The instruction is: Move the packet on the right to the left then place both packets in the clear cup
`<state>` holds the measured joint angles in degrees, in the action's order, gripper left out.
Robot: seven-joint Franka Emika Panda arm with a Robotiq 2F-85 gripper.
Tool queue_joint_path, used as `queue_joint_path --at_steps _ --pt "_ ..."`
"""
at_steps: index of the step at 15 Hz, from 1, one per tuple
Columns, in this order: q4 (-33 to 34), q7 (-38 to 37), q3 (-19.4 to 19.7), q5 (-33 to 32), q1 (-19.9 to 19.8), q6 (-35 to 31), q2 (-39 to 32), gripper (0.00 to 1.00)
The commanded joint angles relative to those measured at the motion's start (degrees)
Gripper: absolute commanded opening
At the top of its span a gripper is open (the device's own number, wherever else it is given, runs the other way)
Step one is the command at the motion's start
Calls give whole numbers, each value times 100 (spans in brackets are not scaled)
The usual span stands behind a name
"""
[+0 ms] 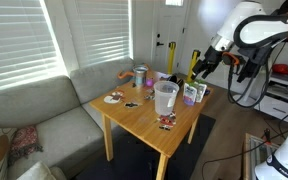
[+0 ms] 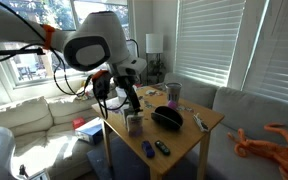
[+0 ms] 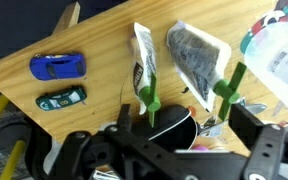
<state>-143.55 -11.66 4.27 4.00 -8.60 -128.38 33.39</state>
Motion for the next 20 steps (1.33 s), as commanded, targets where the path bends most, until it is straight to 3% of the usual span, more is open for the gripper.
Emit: queue_joint_path --at_steps 1,20 --pt "66 236 103 165 100 107 -73 100" --pt "85 464 181 433 235 -7 -250 100"
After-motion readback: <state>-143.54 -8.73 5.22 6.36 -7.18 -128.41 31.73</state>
